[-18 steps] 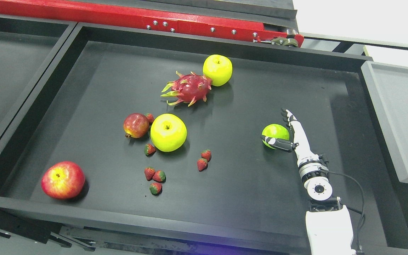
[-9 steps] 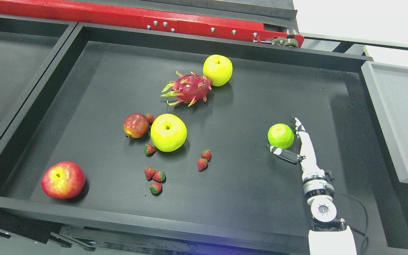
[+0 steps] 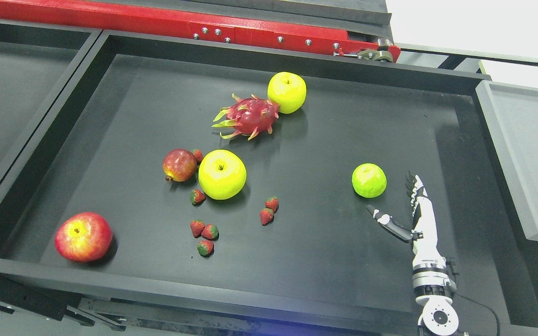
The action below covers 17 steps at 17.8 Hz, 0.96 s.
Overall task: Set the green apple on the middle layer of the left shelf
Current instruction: 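Open the right hand and withdraw it from the green apple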
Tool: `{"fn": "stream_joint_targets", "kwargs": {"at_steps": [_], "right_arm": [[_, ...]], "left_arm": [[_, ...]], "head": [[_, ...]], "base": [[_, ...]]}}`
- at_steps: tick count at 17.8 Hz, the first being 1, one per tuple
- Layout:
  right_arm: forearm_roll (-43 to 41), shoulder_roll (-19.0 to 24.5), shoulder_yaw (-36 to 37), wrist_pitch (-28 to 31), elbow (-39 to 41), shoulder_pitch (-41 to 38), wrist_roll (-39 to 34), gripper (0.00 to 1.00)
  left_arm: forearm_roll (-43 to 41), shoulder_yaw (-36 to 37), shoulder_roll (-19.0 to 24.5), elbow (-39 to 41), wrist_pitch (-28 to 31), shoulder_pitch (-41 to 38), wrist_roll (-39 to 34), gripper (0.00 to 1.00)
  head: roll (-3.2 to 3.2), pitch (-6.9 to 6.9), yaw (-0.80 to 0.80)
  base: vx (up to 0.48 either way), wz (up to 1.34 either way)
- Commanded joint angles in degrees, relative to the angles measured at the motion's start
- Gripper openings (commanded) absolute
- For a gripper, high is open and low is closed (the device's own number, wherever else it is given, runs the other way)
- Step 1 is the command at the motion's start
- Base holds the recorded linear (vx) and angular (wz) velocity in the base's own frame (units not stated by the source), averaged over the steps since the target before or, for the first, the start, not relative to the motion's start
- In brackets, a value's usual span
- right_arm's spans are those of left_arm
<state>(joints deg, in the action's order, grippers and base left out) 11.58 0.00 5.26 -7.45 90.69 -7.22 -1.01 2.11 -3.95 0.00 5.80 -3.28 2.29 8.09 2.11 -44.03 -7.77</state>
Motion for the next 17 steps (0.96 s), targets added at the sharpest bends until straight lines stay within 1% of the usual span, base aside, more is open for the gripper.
{"fn": "stream_joint_targets", "kwargs": {"at_steps": [1,5,17], "right_arm": [[-2.3,-1.0,-5.3,3.6,8.1,-0.7,1.7,1.0],[-3.9,-1.0,-5.4,3.8,8.1,-1.0,1.4,1.0],[-3.8,-1.0,-5.3,3.8,8.0,-1.3,1.6,1.0]], "left_arm": [[0.0,0.0,1.0,0.0,-0.1,0.0,0.0,1.0],[0.0,0.0,1.0,0.0,0.0,0.0,0.0,1.0],[0.0,0.0,1.0,0.0,-0.1,0.0,0.0,1.0]], "head": [[0.0,0.0,0.0],[0.0,0.0,0.0],[0.0,0.0,0.0]], "base": [[0.0,0.0],[0.0,0.0],[0.0,0.0]]}}
